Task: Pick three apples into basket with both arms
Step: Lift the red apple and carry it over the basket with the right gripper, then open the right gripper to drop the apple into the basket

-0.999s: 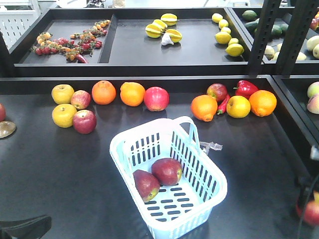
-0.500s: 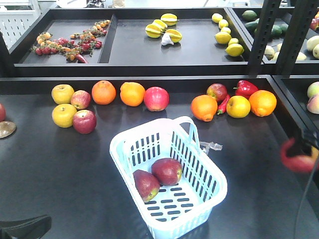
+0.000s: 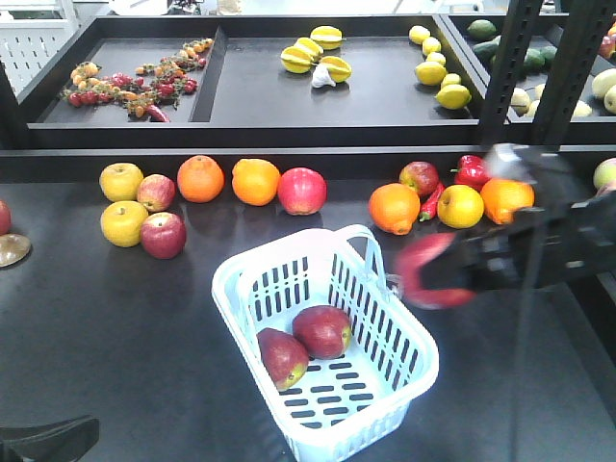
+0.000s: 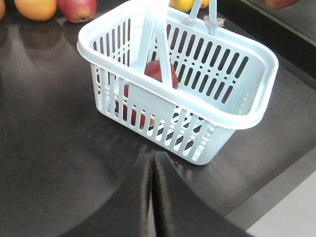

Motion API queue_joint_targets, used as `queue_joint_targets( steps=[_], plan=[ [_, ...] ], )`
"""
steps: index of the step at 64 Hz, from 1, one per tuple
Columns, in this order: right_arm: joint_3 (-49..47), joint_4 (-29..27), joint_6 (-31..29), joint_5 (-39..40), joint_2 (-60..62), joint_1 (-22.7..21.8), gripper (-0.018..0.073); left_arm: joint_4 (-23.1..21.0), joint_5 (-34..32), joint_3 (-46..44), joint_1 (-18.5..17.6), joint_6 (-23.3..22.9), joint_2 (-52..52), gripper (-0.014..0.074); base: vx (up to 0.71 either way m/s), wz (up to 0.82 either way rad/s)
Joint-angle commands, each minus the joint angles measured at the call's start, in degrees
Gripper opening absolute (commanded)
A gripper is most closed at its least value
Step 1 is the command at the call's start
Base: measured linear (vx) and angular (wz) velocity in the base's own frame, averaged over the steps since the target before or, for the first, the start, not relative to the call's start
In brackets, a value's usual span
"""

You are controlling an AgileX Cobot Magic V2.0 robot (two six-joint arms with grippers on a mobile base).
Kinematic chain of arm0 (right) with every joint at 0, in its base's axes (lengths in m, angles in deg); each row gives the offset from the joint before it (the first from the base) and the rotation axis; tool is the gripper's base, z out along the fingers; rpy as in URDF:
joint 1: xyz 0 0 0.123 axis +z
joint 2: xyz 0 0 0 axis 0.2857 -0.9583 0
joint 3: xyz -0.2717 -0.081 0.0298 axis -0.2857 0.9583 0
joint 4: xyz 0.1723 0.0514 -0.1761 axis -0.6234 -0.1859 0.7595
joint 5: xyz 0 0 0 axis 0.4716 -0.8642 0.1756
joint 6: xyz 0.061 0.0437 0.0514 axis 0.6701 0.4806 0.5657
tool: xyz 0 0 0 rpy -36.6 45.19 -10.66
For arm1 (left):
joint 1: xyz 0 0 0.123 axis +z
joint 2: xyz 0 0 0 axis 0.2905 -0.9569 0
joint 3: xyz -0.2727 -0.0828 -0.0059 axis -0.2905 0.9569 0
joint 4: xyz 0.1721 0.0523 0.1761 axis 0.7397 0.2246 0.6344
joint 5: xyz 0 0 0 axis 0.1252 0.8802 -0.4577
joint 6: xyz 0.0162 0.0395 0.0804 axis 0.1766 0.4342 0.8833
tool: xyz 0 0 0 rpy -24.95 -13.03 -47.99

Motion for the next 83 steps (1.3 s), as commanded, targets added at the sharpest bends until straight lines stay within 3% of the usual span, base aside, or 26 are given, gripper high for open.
queue_joint_targets(
  steps=[1,13,23,29,37,53,60,74,83],
  plan=[
    [-1.56,-3.18,-0.66,5.39,1.26,5.09,-0.0002,-1.30,-2.09,-1.63,-0.22,-0.50,0.11,-0.0006,0.00,0.00],
    [-1.56,-4.28,-0.44,12.12,-2.42,12.16,-0.0002,-1.30,-2.09,-1.63,-0.22,-0.50,0.11,-0.0006,0.00,0.00],
    [-1.56,-4.51,-0.75,15.08,-6.74,15.43,0.0016,-1.30,-2.09,-1.63,-0.22,-0.50,0.11,-0.0006,0.00,0.00],
    [-1.56,-4.89,-1.19,15.06,-9.00,16.14,0.0071,-1.30,-2.09,-1.63,-0.22,-0.50,0.11,-0.0006,0.00,0.00],
    [-1.56,-6.13,-2.24,14.16,-10.66,16.20,0.0223,-1.30,-2.09,-1.63,-0.22,-0.50,0.11,-0.0006,0.00,0.00],
    [-1.56,-6.61,-2.64,15.02,-10.94,16.20,0.0638,-1.30,-2.09,-1.63,-0.22,-0.50,0.11,-0.0006,0.00,0.00],
    [-1.56,-6.61,-2.64,15.02,-10.94,16.20,0.0711,-1.30,-2.09,-1.63,-0.22,-0.50,0.11,-0.0006,0.00,0.00],
    [-1.56,-6.61,-2.64,14.38,-10.94,16.07,0.0673,-1.30,-2.09,-1.63,-0.22,-0.50,0.11,-0.0006,0.00,0.00],
    [-1.56,-6.46,-3.11,10.87,-9.63,16.01,0.0522,-1.30,-2.09,-1.63,-0.22,-0.50,0.11,-0.0006,0.00,0.00]
  ],
)
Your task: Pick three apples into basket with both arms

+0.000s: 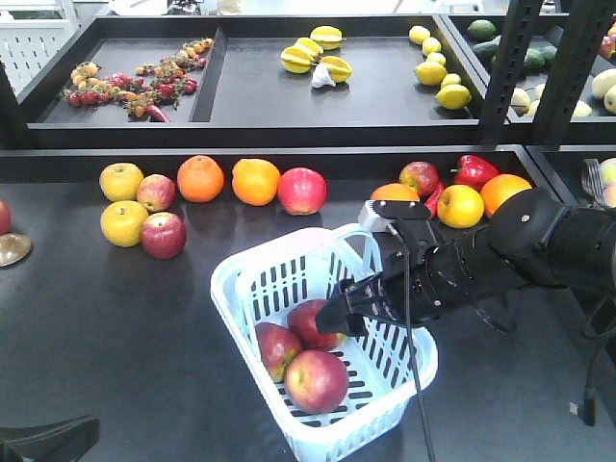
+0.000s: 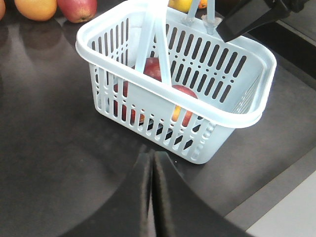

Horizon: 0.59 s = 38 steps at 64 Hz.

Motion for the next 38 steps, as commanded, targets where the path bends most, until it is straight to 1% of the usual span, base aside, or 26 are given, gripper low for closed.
queue_joint_targets(
  steps=[1,6,7,11,12,16,20,30,38],
  plan=[
    [-1.56,-1.45,-1.63,-2.75,3.83,-0.11,0.0498,-1.30,-2.10,-1.63,-0.22,-0.50,0.11,-0.0006,0.00,0.00],
    [-1.56,-0.98,-2.83,-5.15,5.80,-0.11,0.0347,-1.30,-2.10,-1.63,-0.22,-0.50,0.11,-0.0006,0.00,0.00],
    [-1.56,-0.72,-3.10,-5.83,6.48,-0.11,0.0300,-1.30,-2.10,-1.63,-0.22,-0.50,0.11,-0.0006,0.00,0.00],
    [-1.56,0.16,-4.23,-7.61,8.59,-0.11,0.0169,-1.30,-2.10,-1.63,-0.22,-0.50,0.11,-0.0006,0.00,0.00],
    [-1.56,0.50,-4.45,-7.93,9.50,-0.11,0.0120,-1.30,-2.10,-1.63,-0.22,-0.50,0.11,-0.0006,0.00,0.00],
    [-1.56,1.81,-5.18,-9.53,12.54,-0.11,-0.0020,-1.30,-2.10,-1.63,-0.22,-0.50,0.11,-0.0006,0.00,0.00],
    [-1.56,2.69,-5.17,-11.14,15.61,-0.11,-0.0015,-1.30,-2.10,-1.63,-0.22,-0.50,0.11,-0.0006,0.00,0.00],
    [-1.52,7.01,-5.12,-15.51,26.64,-0.11,-0.0008,-1.30,-2.10,-1.63,-0.22,-0.50,0.11,-0.0006,0.00,0.00],
    [1.13,10.54,-5.16,-14.58,36.81,-0.11,-0.0006,-1.30,-2.10,-1.63,-0.22,-0.50,0.11,-0.0006,0.00,0.00]
  ],
)
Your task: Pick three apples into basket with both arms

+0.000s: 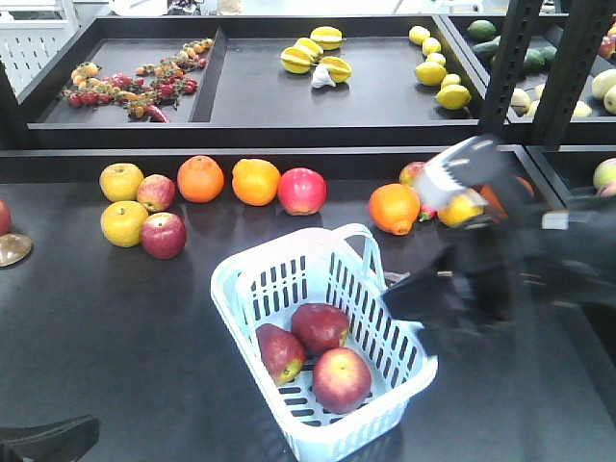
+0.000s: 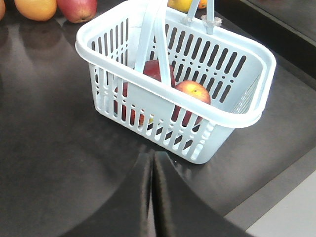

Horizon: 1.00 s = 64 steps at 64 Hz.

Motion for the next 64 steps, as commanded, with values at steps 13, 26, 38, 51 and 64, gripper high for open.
queue_joint_targets(
  steps=[13,26,38,51,64],
  plan=[
    [16.50,5.46,1.21,11.52,25.07,-0.11,-0.0005,-1.30,-2.10,-1.63,-0.22,-0.50,0.11,-0.0006,0.00,0.00],
    [32.64,10.84,10.19,21.82,38.86,-0.11,-0.0002,-1.30,-2.10,-1.63,-0.22,-0.50,0.11,-0.0006,0.00,0.00],
    [37.26,15.04,14.13,27.06,44.12,-0.11,-0.0002,-1.30,-2.44,-1.63,-0.22,-0.50,0.11,-0.0006,0.00,0.00],
    [37.26,15.19,14.13,28.25,44.55,-0.11,-0.0002,-1.30,-3.62,-1.63,-0.22,-0.50,0.11,-0.0006,0.00,0.00],
    [37.26,15.20,14.13,28.04,44.55,-0.11,-0.0002,-1.30,-3.56,-1.63,-0.22,-0.50,0.11,-0.0006,0.00,0.00]
  ],
)
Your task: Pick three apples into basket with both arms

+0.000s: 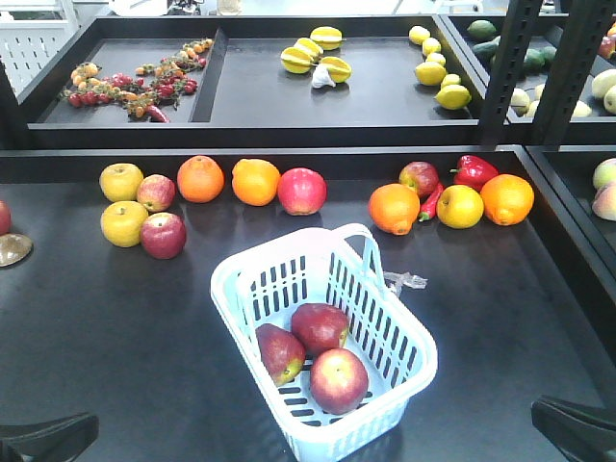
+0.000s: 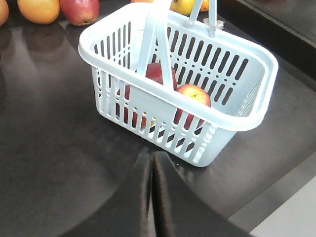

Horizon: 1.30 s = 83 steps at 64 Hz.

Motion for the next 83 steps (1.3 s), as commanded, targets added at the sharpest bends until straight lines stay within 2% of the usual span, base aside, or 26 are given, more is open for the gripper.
queue_joint_targets(
  steps=[1,39,47,51,54,58,62,66,70,75,83],
  plan=[
    [-1.58,-0.34,0.10,3.78,-0.31,-0.11,-0.0002,-1.30,-3.02,-1.63,-0.22,-0.50,0.11,-0.0006,0.00,0.00],
    [-1.58,-0.34,0.20,3.77,-0.31,-0.11,-0.0002,-1.30,-2.47,-1.63,-0.22,-0.46,0.11,-0.0006,0.00,0.00],
    [-1.58,-0.34,0.21,3.57,-0.31,-0.11,-0.0002,-0.65,-2.99,-1.25,-0.22,-4.16,0.11,-0.0006,0.00,0.00],
    [-1.58,-0.34,0.21,3.57,-0.31,-0.11,-0.0002,3.73,-3.08,-0.67,-0.22,-7.99,0.11,-0.0006,0.00,0.00],
    [-1.58,-0.34,0.21,3.57,-0.31,-0.11,-0.0002,10.41,-3.02,-0.07,-0.22,-12.98,0.11,-0.0006,0.00,0.00],
    [-1.58,-0.34,0.21,3.57,-0.31,-0.11,-0.0002,18.55,-3.15,0.91,-0.22,-22.95,0.17,-0.0006,0.00,0.00],
    [-1.58,-0.34,0.21,3.57,-0.31,-0.11,-0.0002,24.67,-3.35,1.89,-0.22,-32.68,0.16,-0.0006,0.00,0.00],
    [-1.58,-0.34,0.21,3.57,-0.31,-0.11,-0.0002,29.52,-3.98,2.83,-0.22,-38.87,0.16,-0.0006,0.00,0.00],
    [-1.58,-0.34,0.21,3.57,-0.31,-0.11,-0.0002,33.15,-5.46,4.19,-0.22,-42.17,0.16,-0.0006,0.00,0.00],
    [-1.58,-0.34,0.21,3.57,-0.31,-0.11,-0.0002,36.65,-9.48,7.06,-0.22,-42.86,0.22,-0.0006,0.00,0.00],
    [-1.58,-0.34,0.21,3.57,-0.31,-0.11,-0.0002,36.75,-17.46,11.68,-0.22,-42.86,0.79,-0.0006,0.00,0.00]
  ],
)
